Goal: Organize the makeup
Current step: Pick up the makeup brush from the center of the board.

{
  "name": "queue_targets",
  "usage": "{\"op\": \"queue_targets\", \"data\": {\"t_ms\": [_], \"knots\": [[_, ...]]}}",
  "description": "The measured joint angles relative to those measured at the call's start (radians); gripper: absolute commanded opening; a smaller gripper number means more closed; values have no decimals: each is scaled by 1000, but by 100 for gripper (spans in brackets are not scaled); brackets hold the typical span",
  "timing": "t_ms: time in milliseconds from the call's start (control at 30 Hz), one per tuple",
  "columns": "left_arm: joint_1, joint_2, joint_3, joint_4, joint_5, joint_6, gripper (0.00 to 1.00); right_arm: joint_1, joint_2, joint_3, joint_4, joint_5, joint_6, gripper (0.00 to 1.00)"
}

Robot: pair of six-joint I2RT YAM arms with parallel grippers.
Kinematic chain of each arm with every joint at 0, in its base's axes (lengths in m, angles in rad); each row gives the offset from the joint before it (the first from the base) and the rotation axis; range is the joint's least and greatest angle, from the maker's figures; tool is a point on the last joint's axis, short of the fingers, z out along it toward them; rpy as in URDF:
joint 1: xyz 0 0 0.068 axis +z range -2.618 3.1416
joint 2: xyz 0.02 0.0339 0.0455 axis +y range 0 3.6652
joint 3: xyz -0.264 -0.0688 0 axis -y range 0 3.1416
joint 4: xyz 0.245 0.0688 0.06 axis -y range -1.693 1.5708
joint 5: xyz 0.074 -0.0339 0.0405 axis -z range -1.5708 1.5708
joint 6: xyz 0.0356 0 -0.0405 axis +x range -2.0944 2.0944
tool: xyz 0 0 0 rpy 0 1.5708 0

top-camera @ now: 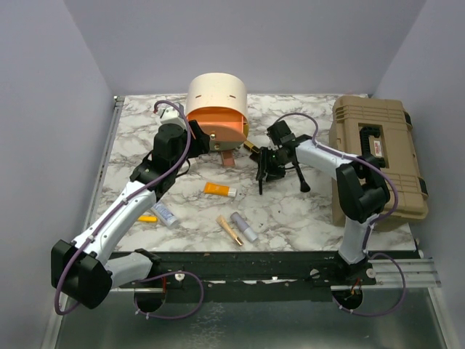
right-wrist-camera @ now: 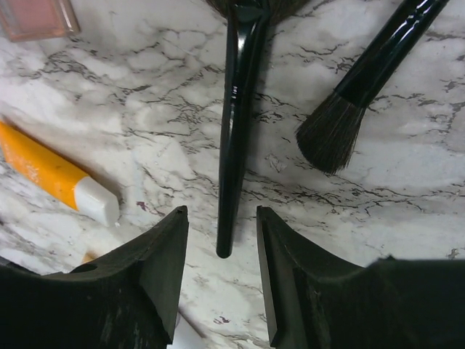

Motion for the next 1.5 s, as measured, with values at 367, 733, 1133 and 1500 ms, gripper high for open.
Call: {"op": "queue_targets", "data": {"t_ms": [367,733,1133,1500], "knots": [[0,9,0,1,0,-3,60,23,9,41,-43,148,14,47],[0,14,0,2,-13,-11,59,102,-262,42,-37,586,31,100],[0,-2,-3,8,-41,-15,59,97,-118,-89,55,296,48,69],[0,-8,-4,8,-53,-15,60,97,40,37,19,232,72,47]]}}
